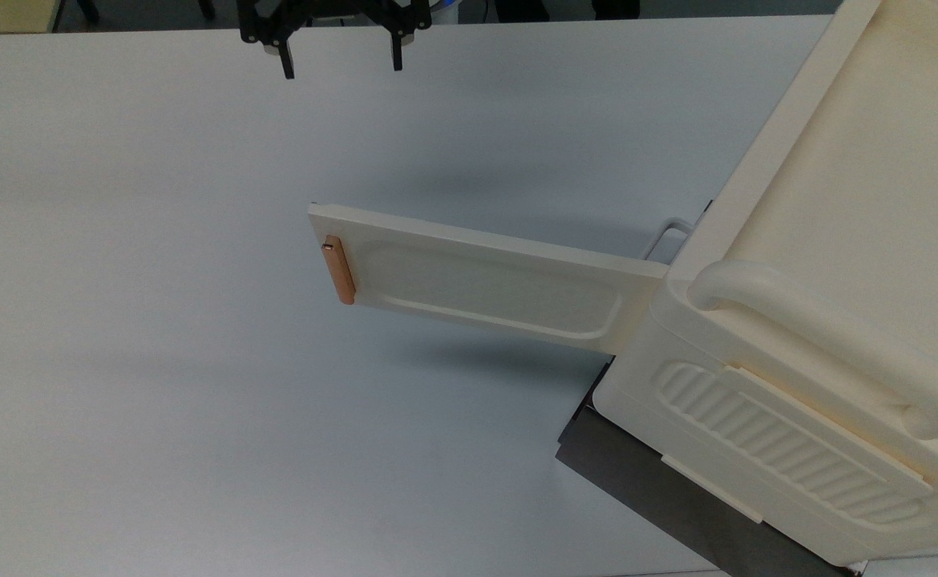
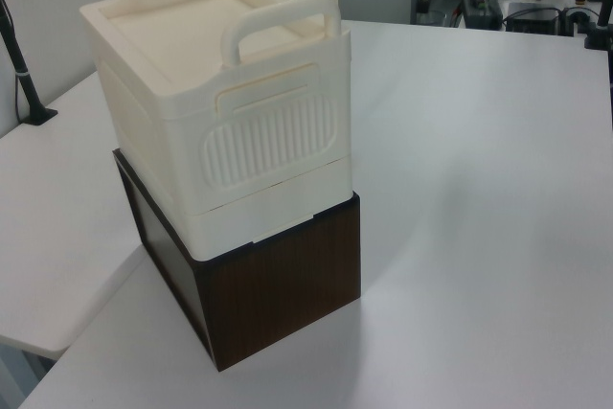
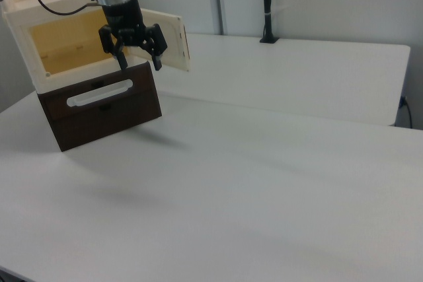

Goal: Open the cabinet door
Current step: 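Release the door and lift the gripper away from it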

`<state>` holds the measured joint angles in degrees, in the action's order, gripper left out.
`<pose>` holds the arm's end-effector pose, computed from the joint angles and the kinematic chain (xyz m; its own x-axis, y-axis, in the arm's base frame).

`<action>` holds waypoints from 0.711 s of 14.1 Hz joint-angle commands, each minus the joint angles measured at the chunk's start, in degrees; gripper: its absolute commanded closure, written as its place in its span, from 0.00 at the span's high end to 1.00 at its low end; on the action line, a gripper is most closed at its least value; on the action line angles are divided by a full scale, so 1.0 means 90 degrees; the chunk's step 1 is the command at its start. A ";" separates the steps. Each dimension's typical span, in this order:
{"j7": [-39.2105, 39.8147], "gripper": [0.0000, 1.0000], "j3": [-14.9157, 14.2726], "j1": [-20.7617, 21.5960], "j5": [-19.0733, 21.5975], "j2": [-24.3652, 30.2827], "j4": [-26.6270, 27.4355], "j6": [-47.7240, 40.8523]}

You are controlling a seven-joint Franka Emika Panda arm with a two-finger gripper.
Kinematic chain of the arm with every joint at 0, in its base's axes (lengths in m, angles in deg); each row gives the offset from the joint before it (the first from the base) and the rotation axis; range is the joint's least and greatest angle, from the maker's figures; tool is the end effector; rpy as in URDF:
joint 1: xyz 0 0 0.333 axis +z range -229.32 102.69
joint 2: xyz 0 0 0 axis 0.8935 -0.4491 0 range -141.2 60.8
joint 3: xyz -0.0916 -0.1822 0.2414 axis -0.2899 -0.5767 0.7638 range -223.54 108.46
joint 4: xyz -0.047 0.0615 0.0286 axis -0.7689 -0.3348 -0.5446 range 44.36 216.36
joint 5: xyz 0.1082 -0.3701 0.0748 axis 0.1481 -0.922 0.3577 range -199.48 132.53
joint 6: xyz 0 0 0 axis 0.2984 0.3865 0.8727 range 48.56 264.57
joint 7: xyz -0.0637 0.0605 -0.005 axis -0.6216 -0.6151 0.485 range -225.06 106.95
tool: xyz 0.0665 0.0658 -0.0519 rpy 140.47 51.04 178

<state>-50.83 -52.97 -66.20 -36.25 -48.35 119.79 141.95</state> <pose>0.6032 0.0088 0.6338 0.9820 0.1721 0.0780 0.1687 -0.9845 0.0488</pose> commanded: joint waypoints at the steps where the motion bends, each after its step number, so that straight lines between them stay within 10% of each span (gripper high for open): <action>1: -0.0687 1.00 -0.0156 0.0134 -0.0287 0.0290 0.0235 -0.0518; 10: -0.0992 1.00 -0.0586 0.0359 -0.0228 0.0564 0.0685 -0.0479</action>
